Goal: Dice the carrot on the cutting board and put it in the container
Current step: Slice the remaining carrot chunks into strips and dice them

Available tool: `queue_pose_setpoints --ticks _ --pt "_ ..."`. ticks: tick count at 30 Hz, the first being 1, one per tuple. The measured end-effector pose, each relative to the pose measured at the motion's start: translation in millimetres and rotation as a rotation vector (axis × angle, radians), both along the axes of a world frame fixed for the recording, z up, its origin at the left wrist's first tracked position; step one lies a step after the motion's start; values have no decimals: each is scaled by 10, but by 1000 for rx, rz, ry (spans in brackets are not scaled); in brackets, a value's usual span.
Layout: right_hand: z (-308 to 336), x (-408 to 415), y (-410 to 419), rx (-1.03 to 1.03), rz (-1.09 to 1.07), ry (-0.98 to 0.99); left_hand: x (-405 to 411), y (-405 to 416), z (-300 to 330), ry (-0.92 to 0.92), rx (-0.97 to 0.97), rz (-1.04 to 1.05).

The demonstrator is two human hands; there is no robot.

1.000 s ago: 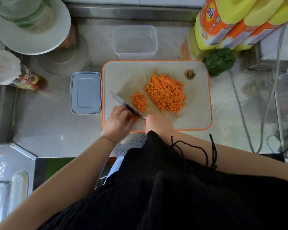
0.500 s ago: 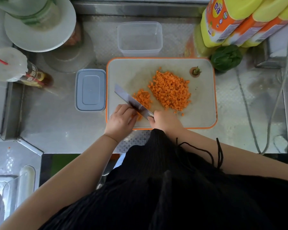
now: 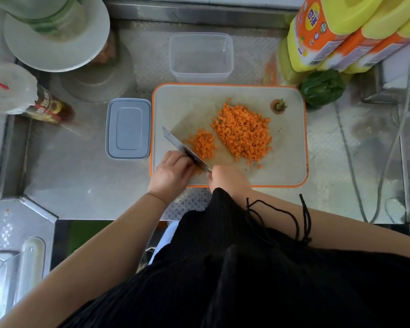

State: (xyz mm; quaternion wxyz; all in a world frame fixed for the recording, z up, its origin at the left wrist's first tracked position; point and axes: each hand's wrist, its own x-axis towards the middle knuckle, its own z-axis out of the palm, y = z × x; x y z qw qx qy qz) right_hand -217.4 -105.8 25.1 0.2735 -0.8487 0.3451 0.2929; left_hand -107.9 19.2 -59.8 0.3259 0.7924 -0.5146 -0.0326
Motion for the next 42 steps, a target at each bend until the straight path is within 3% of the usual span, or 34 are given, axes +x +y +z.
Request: queue_pose_setpoints --ticks 3,8,18,32,38,42 --pt "-18 -1 -24 -21 -46 -55 -1 1 6 -2 2 2" --pt "-59 -82 -231 123 -220 -131 -8 27 23 -17 7 2" --pt "141 -145 -114 61 91 -77 4 107 40 -14 73 -8" --pt "7 39 56 -52 14 -20 31 101 20 -23 79 -5" --pt "-78 -11 -165 134 -176 -102 -2 114 60 -47 82 5" --pt "17 -44 -147 87 -74 -82 -19 136 99 -27 73 26"
